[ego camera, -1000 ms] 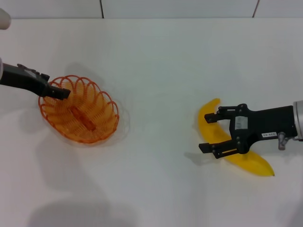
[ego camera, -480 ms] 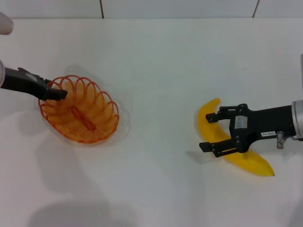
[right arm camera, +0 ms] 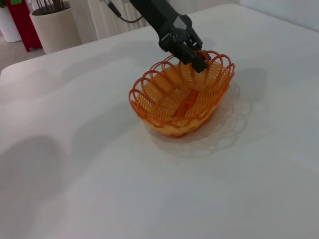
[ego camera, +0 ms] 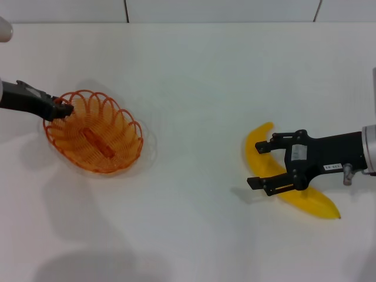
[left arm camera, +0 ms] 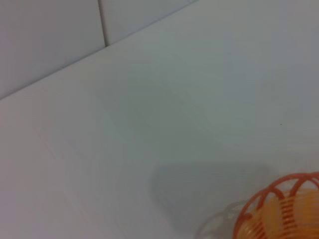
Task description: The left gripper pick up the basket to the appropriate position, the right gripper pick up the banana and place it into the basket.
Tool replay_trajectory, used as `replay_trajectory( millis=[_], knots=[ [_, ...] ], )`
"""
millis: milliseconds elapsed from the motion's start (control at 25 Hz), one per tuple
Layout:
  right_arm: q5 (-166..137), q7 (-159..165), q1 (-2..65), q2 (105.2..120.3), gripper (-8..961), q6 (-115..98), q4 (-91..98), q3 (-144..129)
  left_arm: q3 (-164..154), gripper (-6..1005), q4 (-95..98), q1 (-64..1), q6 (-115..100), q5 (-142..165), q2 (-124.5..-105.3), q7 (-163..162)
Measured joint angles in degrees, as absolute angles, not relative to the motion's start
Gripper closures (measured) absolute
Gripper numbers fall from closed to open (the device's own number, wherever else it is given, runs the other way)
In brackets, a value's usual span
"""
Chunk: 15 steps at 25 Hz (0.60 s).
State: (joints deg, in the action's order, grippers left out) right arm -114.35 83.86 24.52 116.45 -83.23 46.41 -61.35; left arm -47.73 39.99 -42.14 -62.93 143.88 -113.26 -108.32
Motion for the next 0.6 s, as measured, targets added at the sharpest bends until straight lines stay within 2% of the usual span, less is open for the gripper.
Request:
replay_trajectory(
  millis=[600],
  knots=[
    [-114.34,84.12,24.35,116.45,60,-83.23,46.40,-61.35,-47.65,842,41.90,-41.74,-62.19,143.27,-113.29,-108.10]
  ],
)
